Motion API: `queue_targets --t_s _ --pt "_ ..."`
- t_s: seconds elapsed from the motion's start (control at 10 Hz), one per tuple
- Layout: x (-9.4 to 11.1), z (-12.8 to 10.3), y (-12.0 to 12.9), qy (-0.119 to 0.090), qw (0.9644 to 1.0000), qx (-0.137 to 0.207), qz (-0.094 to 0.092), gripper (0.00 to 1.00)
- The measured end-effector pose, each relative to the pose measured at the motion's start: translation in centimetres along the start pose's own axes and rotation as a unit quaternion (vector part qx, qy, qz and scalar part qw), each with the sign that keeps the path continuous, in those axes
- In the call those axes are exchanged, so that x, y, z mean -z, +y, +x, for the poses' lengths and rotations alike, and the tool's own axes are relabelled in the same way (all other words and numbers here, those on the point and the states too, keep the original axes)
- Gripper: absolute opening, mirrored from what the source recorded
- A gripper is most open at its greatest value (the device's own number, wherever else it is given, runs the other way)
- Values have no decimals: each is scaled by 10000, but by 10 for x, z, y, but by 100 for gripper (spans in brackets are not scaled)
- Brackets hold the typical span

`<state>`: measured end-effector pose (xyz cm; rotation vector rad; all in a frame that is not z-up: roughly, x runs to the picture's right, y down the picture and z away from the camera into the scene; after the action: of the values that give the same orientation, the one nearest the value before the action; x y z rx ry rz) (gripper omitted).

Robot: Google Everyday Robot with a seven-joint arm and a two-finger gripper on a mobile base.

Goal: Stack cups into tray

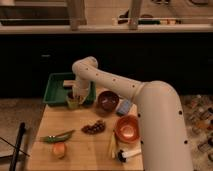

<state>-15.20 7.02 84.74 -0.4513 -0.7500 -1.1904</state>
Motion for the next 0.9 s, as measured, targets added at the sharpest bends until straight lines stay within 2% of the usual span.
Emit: queue_targets --t_s 0.6,0.9 --pt "16 -9 -1 61 9999 68 -126 0" --pt "37 -13 -5 193 9996 158 -163 0"
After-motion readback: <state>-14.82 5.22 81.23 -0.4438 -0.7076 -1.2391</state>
